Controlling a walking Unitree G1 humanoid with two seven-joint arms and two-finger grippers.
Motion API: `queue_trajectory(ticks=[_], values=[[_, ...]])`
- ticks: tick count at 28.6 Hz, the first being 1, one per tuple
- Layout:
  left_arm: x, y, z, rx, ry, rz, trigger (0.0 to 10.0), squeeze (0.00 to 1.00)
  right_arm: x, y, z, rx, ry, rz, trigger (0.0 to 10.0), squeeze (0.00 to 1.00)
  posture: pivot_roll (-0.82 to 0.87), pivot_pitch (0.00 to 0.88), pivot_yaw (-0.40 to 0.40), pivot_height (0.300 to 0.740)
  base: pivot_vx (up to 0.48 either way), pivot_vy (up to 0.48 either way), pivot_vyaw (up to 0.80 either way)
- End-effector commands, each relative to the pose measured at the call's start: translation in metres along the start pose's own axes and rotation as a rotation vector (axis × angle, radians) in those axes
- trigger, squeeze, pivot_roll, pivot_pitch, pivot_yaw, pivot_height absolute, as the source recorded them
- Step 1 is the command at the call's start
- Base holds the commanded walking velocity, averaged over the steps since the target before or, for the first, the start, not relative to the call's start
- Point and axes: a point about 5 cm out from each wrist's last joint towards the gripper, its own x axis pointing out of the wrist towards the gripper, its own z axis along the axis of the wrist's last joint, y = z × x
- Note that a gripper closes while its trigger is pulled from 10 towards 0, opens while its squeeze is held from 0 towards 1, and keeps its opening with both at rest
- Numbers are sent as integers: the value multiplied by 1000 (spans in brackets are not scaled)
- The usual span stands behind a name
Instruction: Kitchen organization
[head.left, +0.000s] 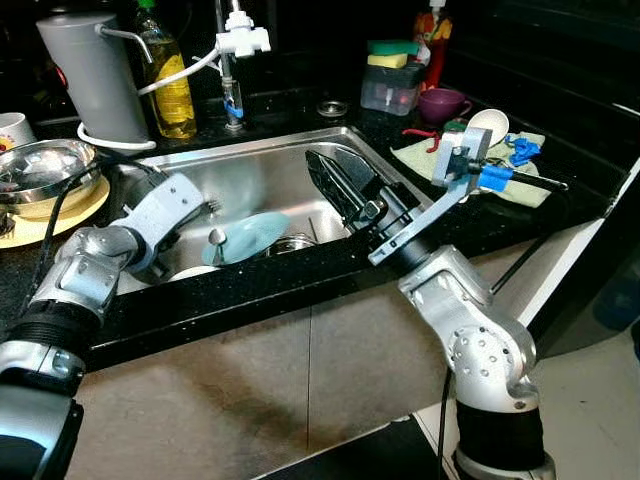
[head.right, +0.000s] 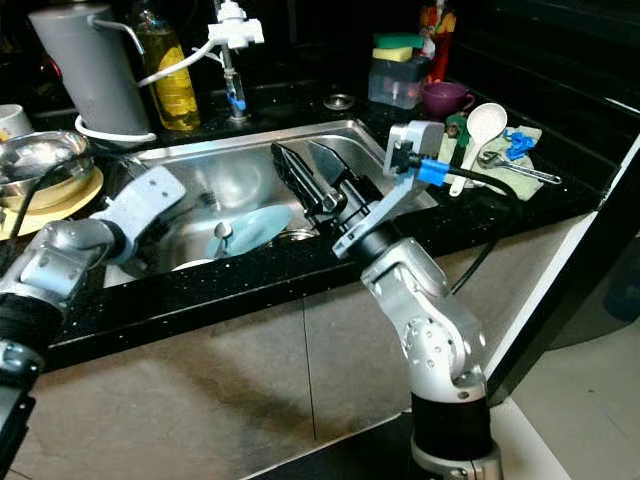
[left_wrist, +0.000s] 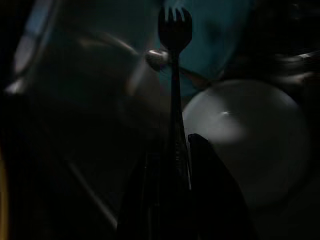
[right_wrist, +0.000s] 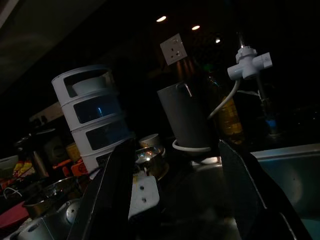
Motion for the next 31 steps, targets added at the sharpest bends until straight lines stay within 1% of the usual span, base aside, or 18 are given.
queue_trajectory(ticks=[1, 5, 6, 7, 8, 9, 12, 15, 16, 18, 19, 22, 23, 24, 25, 27, 28, 31], values=[[4, -7, 1, 31, -1, -68, 10000, 0, -1, 6, 2, 5, 3, 25, 10000, 0, -95, 0, 35, 740, 0, 0, 0], [8, -15, -2, 40, 5, -115, 10000, 0, -2, 10, 2, 11, -3, 55, 10000, 0, -103, 0, 36, 740, 0, 0, 0], [9, -18, -4, 41, 9, -125, 10000, 0, -4, 15, 1, 19, 3, 91, 10000, 0, -101, 0, 35, 740, 0, 0, 0], [10, -21, -5, 33, 11, -137, 10000, 686, -7, 21, -3, 29, 20, 140, 10000, 0, -100, 0, 35, 740, 0, 0, 0], [11, -23, -6, 28, 11, -145, 10000, 686, -8, 26, -6, 35, 32, 173, 10000, 0, -100, 0, 35, 740, 0, 0, 0], [12, -24, -7, 24, 10, -151, 10000, 1000, -10, 29, -10, 35, 50, 191, 10000, 0, -98, 0, 33, 740, 0, 0, 0], [12, -24, -7, 22, 7, -149, 10000, 1000, -12, 29, -16, 39, 70, 193, 10000, 0, -98, 0, 32, 740, 0, 0, 0], [11, -22, -5, -8, -23, -120, 10000, 1000, -17, 18, -33, 36, 126, 124, 10000, 0, -88, 0, 31, 740, 0, 0, 0], [11, -22, -5, -8, -23, -120, 10000, 1000, -17, 18, -33, 36, 126, 124, 10000, 0, -88, 0, 31, 740, 0, 0, 0], [8, -19, 2, -62, -85, -69, 10000, 1000, -19, 7, -38, -10, 148, 32, 10000, 0, -86, 0, 29, 740, 0, 0, 0], [3, -16, 12, -131, -165, -7, 10000, 1000, -20, 2, -38, -26, 155, -11, 10000, 0, -85, 0, 26, 740, 0, 0, 0], [2, -14, 16, -161, -193, 22, 10000, 1000, -20, 0, -38, -20, 160, -18, 10000, 0, -85, 0, 26, 740, 0, 0, 0], [-7, -12, 30, -286, -311, 111, 10000, 0, -23, -5, -38, -4, 147, -55, 10000, 0, -77, 0, 22, 740, 0, 0, 0], [-12, -12, 36, -336, -361, 147, 10000, 0, -25, -8, -38, -23, 138, -79, 10000, 0, -75, 0, 21, 740, 0, 0, 0], [-12, -12, 36, -336, -361, 147, 10000, 0, -25, -8, -38, -23, 138, -79, 10000, 0, -75, 0, 21, 740, 0, 0, 0], [-23, -21, 46, -442, -462, 196, 10000, 0, -29, -13, -40, -38, 141, -118, 10000, 0, -68, 0, 19, 740, 0, 0, 0], [-23, -21, 46, -442, -462, 196, 10000, 0, -29, -13, -40, -38, 141, -118, 10000, 0, -68, 0, 19, 740, 0, 0, 0], [-34, -37, 52, -533, -540, 241, 10000, 0, -34, -19, -40, -30, 137, -140, 10000, 0, -56, 0, 17, 740, 0, 0, 0]])
